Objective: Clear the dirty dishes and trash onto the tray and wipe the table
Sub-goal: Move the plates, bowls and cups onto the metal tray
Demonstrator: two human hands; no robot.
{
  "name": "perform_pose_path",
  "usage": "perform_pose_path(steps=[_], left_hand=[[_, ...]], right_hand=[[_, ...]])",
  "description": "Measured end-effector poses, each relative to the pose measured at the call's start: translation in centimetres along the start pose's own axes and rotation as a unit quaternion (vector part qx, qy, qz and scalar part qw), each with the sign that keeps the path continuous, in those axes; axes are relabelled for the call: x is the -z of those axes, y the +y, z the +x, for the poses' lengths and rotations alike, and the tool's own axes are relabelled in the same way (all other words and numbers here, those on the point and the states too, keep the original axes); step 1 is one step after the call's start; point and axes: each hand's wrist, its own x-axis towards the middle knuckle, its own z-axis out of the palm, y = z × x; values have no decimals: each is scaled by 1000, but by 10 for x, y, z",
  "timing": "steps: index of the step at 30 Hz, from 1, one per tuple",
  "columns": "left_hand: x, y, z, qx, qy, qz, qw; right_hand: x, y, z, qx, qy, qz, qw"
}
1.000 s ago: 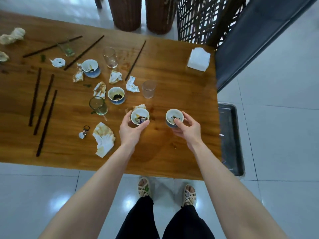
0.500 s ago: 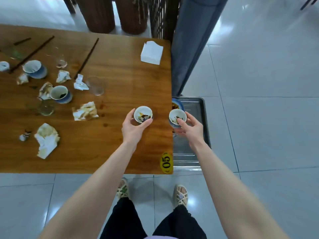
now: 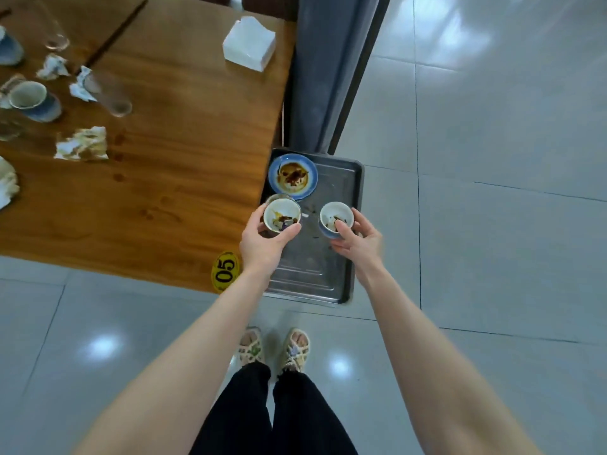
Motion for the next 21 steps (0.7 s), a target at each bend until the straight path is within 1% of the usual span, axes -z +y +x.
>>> perform_pose_path(steps=[8,14,17,21], left_hand=[[-25,-62,6,28,19,24,999],[-31,-125,38,65,37,45,996],[-34,-163,59,65,39,73,994],[-37,-194,82,58,51,94,993]], right_hand=[[14,50,29,-32,2,-15,999],[7,113,66,-40,-2,-21,999],[-2,153,90,-46,-1,-14,999],[-10,190,114,-46,2,-11,999]])
